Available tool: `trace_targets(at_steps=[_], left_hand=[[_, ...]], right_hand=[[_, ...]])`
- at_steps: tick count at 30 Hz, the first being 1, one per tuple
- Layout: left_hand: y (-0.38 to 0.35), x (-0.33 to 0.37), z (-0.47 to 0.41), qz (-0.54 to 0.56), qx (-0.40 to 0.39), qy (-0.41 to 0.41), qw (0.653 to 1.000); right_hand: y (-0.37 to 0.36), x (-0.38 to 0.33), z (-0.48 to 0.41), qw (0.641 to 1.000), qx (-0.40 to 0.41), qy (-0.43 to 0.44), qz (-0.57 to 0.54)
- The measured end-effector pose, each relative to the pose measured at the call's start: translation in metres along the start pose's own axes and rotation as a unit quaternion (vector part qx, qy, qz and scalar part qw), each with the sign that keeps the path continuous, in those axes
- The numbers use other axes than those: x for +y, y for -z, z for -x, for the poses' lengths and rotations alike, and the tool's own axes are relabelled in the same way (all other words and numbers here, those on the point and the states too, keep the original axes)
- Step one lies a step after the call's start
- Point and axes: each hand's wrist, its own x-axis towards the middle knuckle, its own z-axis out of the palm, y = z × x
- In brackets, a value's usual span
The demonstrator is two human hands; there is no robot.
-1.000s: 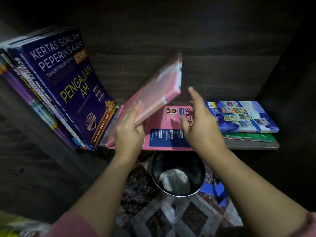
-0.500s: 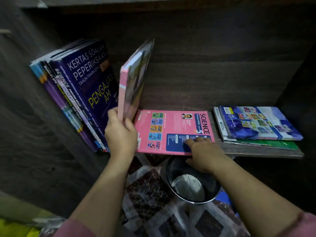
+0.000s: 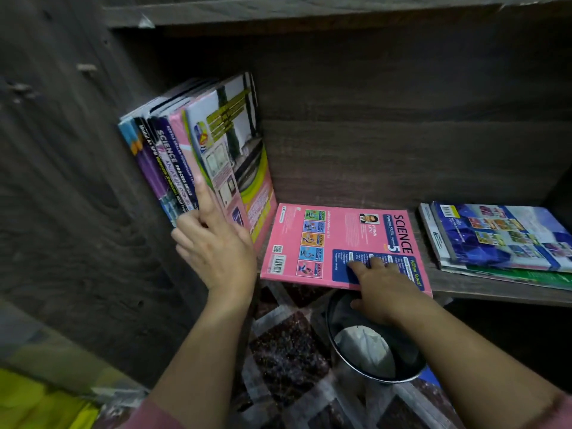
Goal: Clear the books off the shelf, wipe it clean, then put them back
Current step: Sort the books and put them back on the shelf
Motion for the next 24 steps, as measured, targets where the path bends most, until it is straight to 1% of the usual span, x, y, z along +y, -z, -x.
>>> trace_targets(at_steps=[2,6,9,12,15,18,20,22,24], left_hand=[[-0.002,-0.006,0.001,-0.035,-0.018,0.001,0.999],[-0.008,-0.010,0.006,-0.054,-0.028,-0.011,0.998],[-0.011,-0.004,0.013,-0.023,-0.012,-0.017,1.000],[-0.012,0.008,0.029,0.028,-0.033,-0.072,0.996],[-0.017,0.019,0.047,0.075,-0.118,-0.174,0.975],[-0.029,0.022,0.062,0.122,-0.238,-0.271,0.924],[-0.039,0.023,0.070,0.136,-0.331,-0.294,0.886],[-0.045,0.025,0.077,0.131,-0.406,-0.293,0.856],[-0.050,0.029,0.082,0.119,-0.437,-0.280,0.846]], right_hand=[[-0.001,-0.003,-0.001,1.000,-0.002,-0.003,0.001],[-0.002,-0.005,-0.003,1.000,0.002,-0.005,0.006],[0.000,-0.003,-0.004,1.000,-0.006,-0.001,0.004],[0.002,0.005,-0.006,1.000,-0.002,0.006,0.003],[0.004,0.017,-0.012,1.000,0.002,-0.002,0.002],[0.002,0.027,-0.016,1.000,0.009,-0.017,0.014],[-0.002,0.033,-0.019,0.999,0.018,-0.026,0.028],[-0.005,0.038,-0.021,0.999,0.027,-0.034,0.029],[-0.006,0.041,-0.020,0.998,0.038,-0.035,0.024]])
